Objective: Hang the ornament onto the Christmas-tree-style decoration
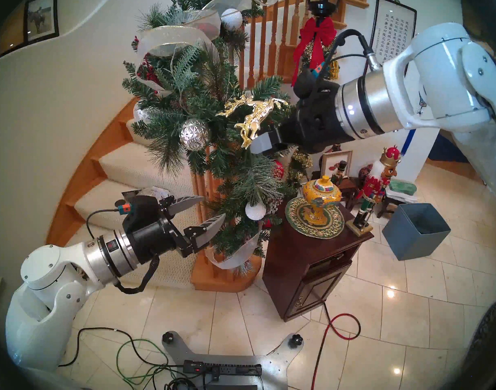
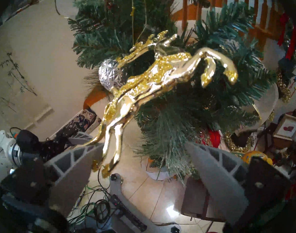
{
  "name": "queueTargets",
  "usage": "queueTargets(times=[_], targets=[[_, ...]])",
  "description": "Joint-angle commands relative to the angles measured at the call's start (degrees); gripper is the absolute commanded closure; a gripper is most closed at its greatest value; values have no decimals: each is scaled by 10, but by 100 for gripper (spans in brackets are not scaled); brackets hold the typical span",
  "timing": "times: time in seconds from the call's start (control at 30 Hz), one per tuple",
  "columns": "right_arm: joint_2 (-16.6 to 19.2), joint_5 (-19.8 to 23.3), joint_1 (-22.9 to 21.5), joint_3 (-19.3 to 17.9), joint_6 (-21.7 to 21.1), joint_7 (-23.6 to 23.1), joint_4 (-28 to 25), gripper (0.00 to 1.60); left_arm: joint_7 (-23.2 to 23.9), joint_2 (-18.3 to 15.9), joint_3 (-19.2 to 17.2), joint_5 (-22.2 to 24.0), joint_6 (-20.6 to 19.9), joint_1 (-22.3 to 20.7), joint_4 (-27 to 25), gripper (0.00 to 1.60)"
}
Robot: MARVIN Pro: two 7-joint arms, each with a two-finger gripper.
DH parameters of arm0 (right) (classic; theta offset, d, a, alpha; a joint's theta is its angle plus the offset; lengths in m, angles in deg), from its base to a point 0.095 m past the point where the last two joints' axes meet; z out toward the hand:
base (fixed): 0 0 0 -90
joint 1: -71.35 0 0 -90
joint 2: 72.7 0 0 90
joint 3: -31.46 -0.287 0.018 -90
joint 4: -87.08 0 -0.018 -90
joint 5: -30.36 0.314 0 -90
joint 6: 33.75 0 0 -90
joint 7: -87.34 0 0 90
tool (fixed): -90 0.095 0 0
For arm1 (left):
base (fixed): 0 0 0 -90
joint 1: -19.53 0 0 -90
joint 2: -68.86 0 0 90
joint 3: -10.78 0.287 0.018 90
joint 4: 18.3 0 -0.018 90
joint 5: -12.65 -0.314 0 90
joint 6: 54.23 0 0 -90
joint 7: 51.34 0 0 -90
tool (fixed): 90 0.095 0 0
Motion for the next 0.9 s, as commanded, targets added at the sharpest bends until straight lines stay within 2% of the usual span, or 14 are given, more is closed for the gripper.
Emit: queueTargets(times=[0.0,0.43,0.67,0.87], targets=[[12,5,-40,10,1,-7,-3,0,0,0,-1,0,1,0,-6,0],[46,5,-87,66,1,-19,-12,0,0,0,-1,0,1,0,-6,0],[52,-2,-106,85,1,-38,-11,0,0,0,-1,0,1,0,-6,0],[47,-5,-109,100,1,-58,12,0,0,0,-1,0,1,0,-6,0]])
